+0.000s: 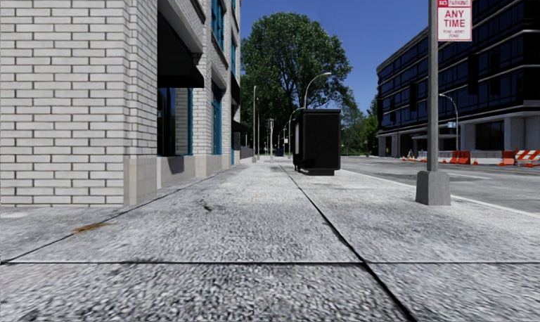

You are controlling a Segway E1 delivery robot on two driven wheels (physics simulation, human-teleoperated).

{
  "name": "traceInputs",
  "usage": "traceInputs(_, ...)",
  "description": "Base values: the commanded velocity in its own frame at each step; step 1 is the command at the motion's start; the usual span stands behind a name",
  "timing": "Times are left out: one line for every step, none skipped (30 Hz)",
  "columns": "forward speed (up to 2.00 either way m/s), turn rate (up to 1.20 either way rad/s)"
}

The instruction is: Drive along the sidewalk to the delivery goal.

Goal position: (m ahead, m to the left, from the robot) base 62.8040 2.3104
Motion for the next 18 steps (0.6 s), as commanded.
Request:
traceInputs(2.00, 0.00)
traceInputs(2.00, 0.00)
traceInputs(2.00, 0.00)
traceInputs(2.00, 0.00)
traceInputs(2.00, 0.00)
traceInputs(2.00, 0.00)
traceInputs(2.00, 0.00)
traceInputs(2.00, 0.00)
traceInputs(2.00, 0.00)
traceInputs(2.00, 0.00)
traceInputs(2.00, 0.00)
traceInputs(2.00, 0.00)
traceInputs(2.00, 0.00)
traceInputs(2.00, 0.00)
traceInputs(2.00, 0.00)
traceInputs(2.00, 0.00)
traceInputs(2.00, 0.00)
traceInputs(2.00, 0.00)
